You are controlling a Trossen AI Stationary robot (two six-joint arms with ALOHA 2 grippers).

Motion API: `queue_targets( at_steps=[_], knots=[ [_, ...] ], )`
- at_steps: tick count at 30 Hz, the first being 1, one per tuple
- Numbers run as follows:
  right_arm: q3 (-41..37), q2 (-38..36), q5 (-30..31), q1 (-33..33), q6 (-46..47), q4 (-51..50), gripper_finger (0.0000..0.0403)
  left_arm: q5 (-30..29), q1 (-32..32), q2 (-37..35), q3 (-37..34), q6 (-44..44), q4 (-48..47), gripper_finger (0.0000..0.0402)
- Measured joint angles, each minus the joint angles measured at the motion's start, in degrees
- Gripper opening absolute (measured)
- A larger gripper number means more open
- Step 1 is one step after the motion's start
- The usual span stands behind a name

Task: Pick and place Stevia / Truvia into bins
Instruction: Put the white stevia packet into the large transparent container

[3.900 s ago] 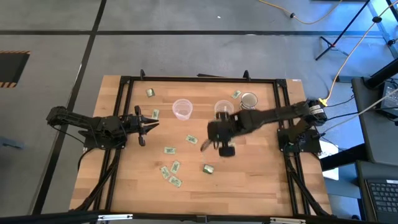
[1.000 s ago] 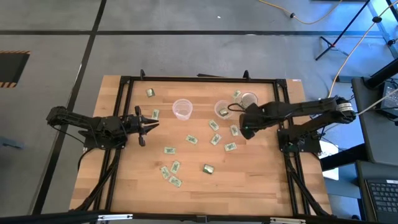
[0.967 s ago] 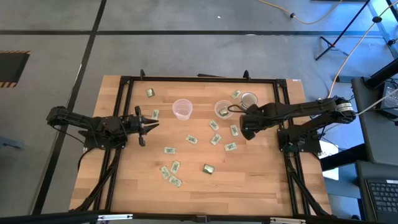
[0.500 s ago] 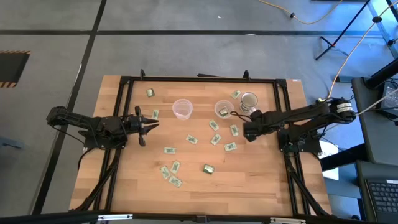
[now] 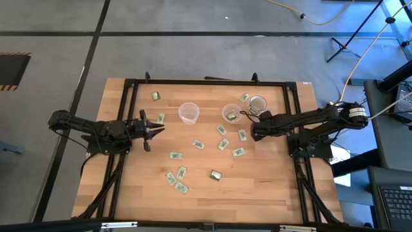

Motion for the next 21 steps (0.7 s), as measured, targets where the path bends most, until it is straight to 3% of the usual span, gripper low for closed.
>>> queue_targets(
  at_steps=[7, 21],
  knots=[
    [-3.7, 0.0, 1.3, -0.3, -4.8, 12.0, 0.0108, 0.0, 0.0, 0.0, 0.0, 0.0, 0.0, 0.0059],
    [-8.1, -0.1, 3.4, -1.2, -3.5, 15.9, 0.0108, 0.0, 0.0, 0.0, 0.0, 0.0, 0.0, 0.0059]
  ],
)
